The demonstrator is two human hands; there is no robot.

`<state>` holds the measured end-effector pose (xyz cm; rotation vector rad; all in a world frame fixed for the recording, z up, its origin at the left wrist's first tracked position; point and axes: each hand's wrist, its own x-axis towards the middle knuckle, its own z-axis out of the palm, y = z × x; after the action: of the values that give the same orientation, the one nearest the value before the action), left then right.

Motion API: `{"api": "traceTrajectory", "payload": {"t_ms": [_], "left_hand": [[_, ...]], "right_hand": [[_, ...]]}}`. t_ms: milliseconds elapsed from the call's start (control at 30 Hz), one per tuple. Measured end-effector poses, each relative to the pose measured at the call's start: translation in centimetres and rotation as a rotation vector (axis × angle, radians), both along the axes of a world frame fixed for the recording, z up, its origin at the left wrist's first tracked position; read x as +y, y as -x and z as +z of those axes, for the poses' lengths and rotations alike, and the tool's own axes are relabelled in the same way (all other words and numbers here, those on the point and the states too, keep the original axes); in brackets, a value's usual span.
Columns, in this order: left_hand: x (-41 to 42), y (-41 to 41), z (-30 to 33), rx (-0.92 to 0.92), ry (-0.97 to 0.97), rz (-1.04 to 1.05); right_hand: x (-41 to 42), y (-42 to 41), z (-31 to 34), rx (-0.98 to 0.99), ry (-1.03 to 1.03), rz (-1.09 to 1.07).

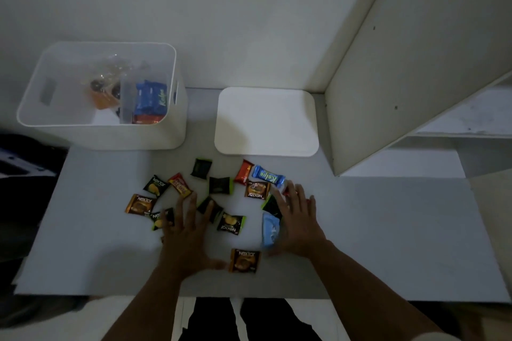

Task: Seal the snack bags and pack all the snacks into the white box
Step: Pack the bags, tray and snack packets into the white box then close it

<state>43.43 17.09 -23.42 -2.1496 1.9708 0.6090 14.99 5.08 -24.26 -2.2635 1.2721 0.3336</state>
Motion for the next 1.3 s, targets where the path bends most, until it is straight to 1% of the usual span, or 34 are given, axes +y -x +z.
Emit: {"api": "traceTrajectory", "payload": {"t_ms": [100, 200, 300, 400, 533, 667, 867, 967, 1100, 1200, 1300], "left_hand": [[1.2, 0.8, -1.1, 0.008, -0.025, 0.104], [0.7, 1.1, -2.1, 0.018, -0.003, 0.160], [-1.2, 0.7, -2.5, 0.025, 0.049, 0.127], [-3.7, 0.9, -2.9, 0.031, 0.122, 0.065], [-6.2, 1.2, -3.9, 0.015, 0.174, -0.042], [-7.1, 1.4, -4.8, 0.001, 0.286, -0.013], [-8.8, 0.9, -5.1, 0.004, 0.361, 0.014], [-9.1, 1.0, -5.1, -0.022, 0.353, 0.014], [-9.2, 1.1, -5.4, -0.033, 0.409, 0.019], [-9.5, 1.0, -5.6, -0.013, 0.443, 0.010], [-10.1, 0.7, -5.5, 0.006, 0.434, 0.000]], "right_hand": [[0.3, -1.1, -1.5, 0.037, 0.055, 0.027], [-0.3, -2.2, -2.2, -0.015, 0.148, -0.025], [-2.0, -3.4, -2.4, -0.054, 0.209, -0.026], [-3.6, -4.5, -2.5, -0.022, 0.234, 0.019], [-4.3, -5.8, -3.1, -0.046, 0.298, 0.088], [-4.3, -6.9, -3.7, -0.085, 0.410, 0.088], [-5.2, -8.1, -4.2, -0.207, 0.413, 0.048], [-5.6, -8.6, -4.0, -0.193, 0.401, 0.036], [-5.7, -9.4, -4.1, -0.115, 0.422, 0.173], [-5.7, -9.7, -4.4, -0.150, 0.417, 0.153], [-5.3, -9.8, -4.1, -0.202, 0.390, 0.107]]}}
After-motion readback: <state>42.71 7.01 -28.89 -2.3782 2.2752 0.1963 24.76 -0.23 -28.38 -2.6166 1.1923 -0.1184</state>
